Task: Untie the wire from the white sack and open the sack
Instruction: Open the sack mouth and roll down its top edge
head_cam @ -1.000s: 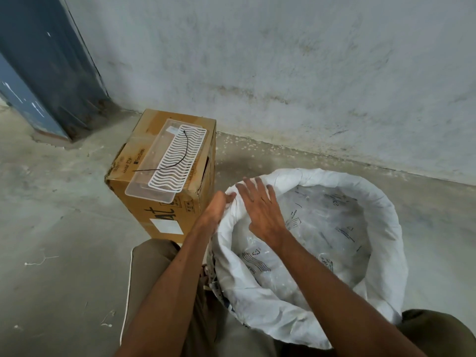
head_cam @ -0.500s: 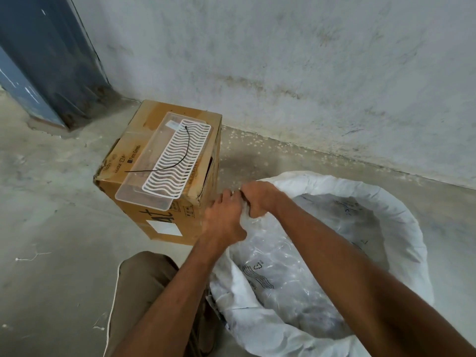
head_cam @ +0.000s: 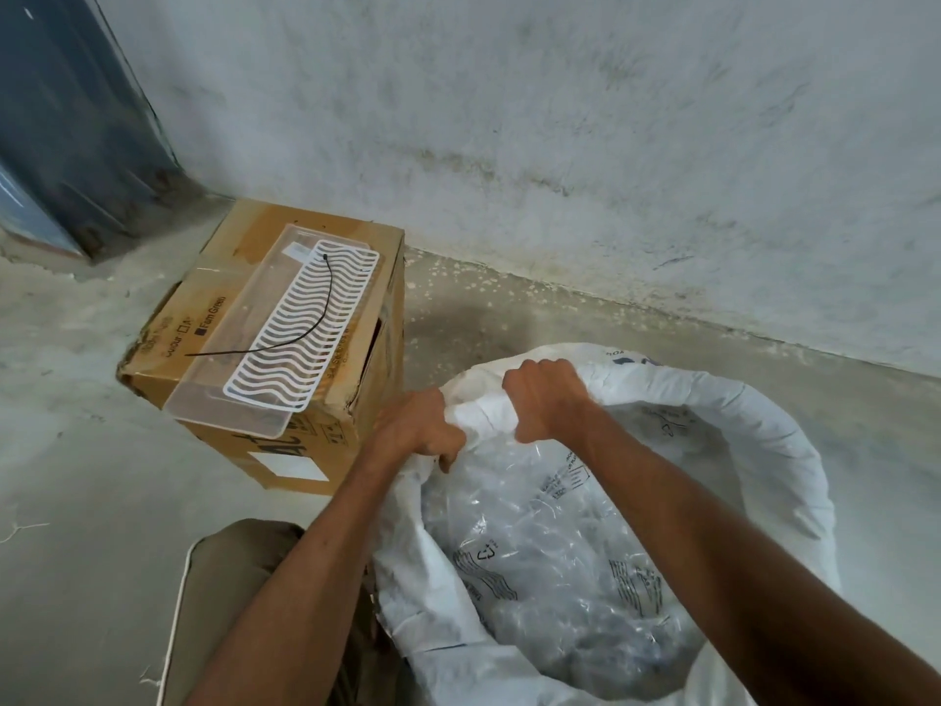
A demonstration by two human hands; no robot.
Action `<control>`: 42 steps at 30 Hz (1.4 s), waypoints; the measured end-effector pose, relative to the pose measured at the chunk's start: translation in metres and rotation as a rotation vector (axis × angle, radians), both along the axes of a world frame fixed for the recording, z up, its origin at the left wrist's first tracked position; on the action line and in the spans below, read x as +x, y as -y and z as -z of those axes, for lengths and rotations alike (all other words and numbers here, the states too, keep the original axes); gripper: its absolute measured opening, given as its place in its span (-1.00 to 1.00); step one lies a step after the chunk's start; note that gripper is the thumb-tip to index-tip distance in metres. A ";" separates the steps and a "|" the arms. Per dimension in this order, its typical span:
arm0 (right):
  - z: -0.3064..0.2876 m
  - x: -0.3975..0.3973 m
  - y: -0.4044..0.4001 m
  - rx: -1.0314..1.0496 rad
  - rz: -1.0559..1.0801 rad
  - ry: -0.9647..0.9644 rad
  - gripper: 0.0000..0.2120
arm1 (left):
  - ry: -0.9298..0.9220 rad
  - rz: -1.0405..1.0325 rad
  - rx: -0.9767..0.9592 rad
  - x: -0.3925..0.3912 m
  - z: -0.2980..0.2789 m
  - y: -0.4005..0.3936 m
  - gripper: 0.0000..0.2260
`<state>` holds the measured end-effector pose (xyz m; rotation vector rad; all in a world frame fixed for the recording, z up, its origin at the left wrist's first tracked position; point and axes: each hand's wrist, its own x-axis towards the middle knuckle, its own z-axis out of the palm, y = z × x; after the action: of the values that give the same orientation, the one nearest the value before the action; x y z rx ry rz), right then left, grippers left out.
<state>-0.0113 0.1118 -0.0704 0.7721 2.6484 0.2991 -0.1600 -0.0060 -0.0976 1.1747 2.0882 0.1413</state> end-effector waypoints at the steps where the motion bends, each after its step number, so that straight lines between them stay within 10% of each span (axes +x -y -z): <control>1: 0.000 -0.002 -0.001 -0.035 0.011 -0.020 -0.59 | -0.075 0.048 0.025 0.003 0.002 0.000 -0.24; 5: -0.010 -0.020 -0.013 -0.339 0.135 0.063 -0.54 | -0.565 0.285 0.295 0.033 -0.003 -0.003 -0.10; 10: -0.019 -0.033 -0.024 -0.622 0.207 0.145 -0.49 | -0.359 0.166 0.252 0.039 0.001 -0.024 -0.50; 17: -0.013 0.011 -0.033 0.144 0.078 0.060 -0.38 | -0.048 0.028 0.061 0.014 0.010 -0.046 -0.68; 21: -0.005 0.027 -0.033 0.066 0.152 -0.154 -0.51 | -0.345 0.165 0.274 0.031 0.014 -0.046 -0.29; 27: -0.033 0.017 -0.044 -0.502 0.473 -0.022 -0.49 | -0.408 0.316 0.373 0.057 0.001 -0.068 -0.44; 33: -0.014 0.057 -0.032 0.014 0.259 -0.080 -0.19 | -0.090 0.213 0.145 0.044 -0.007 -0.098 -0.74; 36: -0.003 0.073 -0.031 0.103 0.309 -0.156 -0.35 | -0.013 0.282 -0.010 0.040 -0.009 -0.112 -0.53; 42: -0.009 0.077 -0.051 -0.208 0.451 -0.170 -0.54 | -0.523 0.513 0.458 0.081 -0.003 -0.104 -0.44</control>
<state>0.0662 0.1633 -0.0614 1.3330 2.5049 -0.1667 -0.0792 0.0982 -0.0950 2.1817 2.1588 0.0742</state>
